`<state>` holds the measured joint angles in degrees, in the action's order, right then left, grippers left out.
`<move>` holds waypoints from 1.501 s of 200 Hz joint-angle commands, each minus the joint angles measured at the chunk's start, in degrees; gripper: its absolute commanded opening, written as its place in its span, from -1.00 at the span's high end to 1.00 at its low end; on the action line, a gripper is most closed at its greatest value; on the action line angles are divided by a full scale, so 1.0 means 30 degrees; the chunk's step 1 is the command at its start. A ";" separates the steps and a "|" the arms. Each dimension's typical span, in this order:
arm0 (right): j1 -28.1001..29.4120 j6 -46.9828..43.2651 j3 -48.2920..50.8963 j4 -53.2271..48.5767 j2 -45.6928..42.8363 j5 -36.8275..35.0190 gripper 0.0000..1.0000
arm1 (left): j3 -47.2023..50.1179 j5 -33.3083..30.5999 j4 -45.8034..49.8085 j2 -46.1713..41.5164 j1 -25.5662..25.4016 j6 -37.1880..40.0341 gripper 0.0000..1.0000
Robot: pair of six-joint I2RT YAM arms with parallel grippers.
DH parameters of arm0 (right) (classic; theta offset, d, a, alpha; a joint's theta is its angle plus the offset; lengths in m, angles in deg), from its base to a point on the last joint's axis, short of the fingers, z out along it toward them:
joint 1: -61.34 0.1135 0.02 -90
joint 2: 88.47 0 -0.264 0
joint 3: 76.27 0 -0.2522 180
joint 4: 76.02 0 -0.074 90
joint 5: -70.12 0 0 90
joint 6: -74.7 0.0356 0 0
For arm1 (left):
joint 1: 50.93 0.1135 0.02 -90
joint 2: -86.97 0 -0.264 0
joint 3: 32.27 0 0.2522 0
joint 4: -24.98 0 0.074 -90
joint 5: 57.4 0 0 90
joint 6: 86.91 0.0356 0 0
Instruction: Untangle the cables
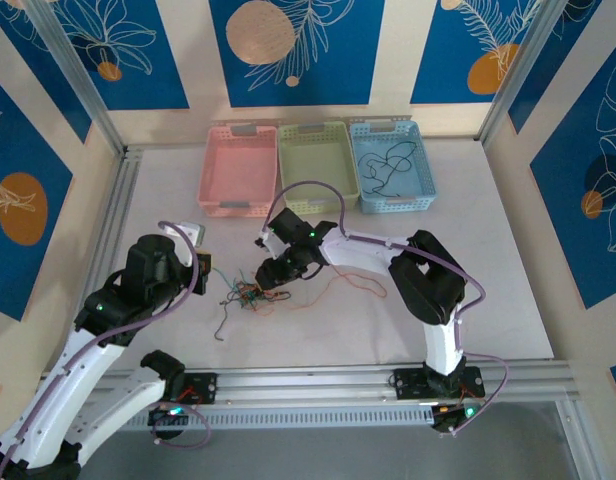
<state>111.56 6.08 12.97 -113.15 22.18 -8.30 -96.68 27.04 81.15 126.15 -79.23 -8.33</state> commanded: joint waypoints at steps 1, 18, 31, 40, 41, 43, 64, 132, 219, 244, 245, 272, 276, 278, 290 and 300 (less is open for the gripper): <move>0.0173 -0.0343 0.0463 0.0498 -0.0897 0.1047 0.20 | 0.0215 0.0067 -0.0036 0.0069 0.0173 0.0202 1.00; 0.0165 -0.0362 0.0746 0.0882 -0.1133 0.1475 0.20 | 0.0215 0.0096 -0.0021 0.0179 0.0203 0.0188 1.00; 0.0165 -0.0364 0.0732 0.0846 -0.1063 0.1519 0.19 | 0.0215 0.0111 -0.0017 0.0244 0.0249 0.0201 1.00; 0.0163 -0.0413 0.0659 0.0723 -0.0915 0.1562 0.20 | 0.0215 0.0096 -0.0017 0.0271 0.0298 0.0202 1.00; 0.0164 -0.0417 0.0666 0.0742 -0.0911 0.1562 0.20 | 0.0215 0.0096 -0.0017 0.0271 0.0280 0.0203 1.00; 0.0165 -0.0419 0.0686 0.0734 -0.0908 0.1584 0.20 | 0.0215 0.0096 -0.0017 0.0256 0.0303 0.0203 1.00; 0.0189 -0.0385 0.0850 0.0856 -0.0849 0.1780 0.20 | 0.0215 0.0126 -0.0017 0.0284 0.0343 0.0203 1.00; 0.0501 -0.0676 0.0522 0.0343 -0.0303 0.1730 0.32 | 0.0215 0.0258 -0.0046 0.0212 0.0435 0.0228 1.00; 0.0532 -0.0772 0.0485 0.0290 -0.0175 0.1969 0.56 | 0.0215 0.0273 -0.0053 0.0098 0.0409 0.0229 1.00; 0.0531 -0.0766 0.0518 0.0292 -0.0182 0.1972 0.60 | 0.0215 0.0272 -0.0046 0.0037 0.0408 0.0212 1.00; 0.0524 -0.0769 0.0508 0.0292 -0.0193 0.1972 0.61 | 0.0215 0.0272 -0.0046 0.0037 0.0408 0.0222 1.00; 0.0532 -0.0755 0.0542 0.0296 -0.0241 0.1950 0.77 | 0.0226 0.0272 -0.0061 -0.0015 0.0408 0.0212 1.00; 0.0544 -0.0747 0.0597 0.0345 -0.0258 0.1885 0.82 | 0.0228 0.0245 -0.0047 -0.0022 0.0413 0.0209 1.00; 0.0531 -0.0721 0.0625 0.0371 -0.0261 0.1841 0.84 | 0.0233 0.0243 -0.0054 -0.0022 0.0431 0.0227 1.00; 0.0546 -0.0658 0.0814 0.0534 -0.0513 0.1613 1.00 | 0.0260 0.0243 -0.0046 -0.0051 0.0416 0.0232 1.00; 0.0475 -0.0585 0.1102 0.0833 -0.0790 0.1591 1.00 | 0.0244 0.0214 -0.0031 -0.0079 0.0409 0.0232 1.00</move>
<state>112.78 4.27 14.90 -111.19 20.85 -4.22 -96.68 27.04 81.15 126.78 -78.53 -8.33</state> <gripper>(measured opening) 0.054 0.065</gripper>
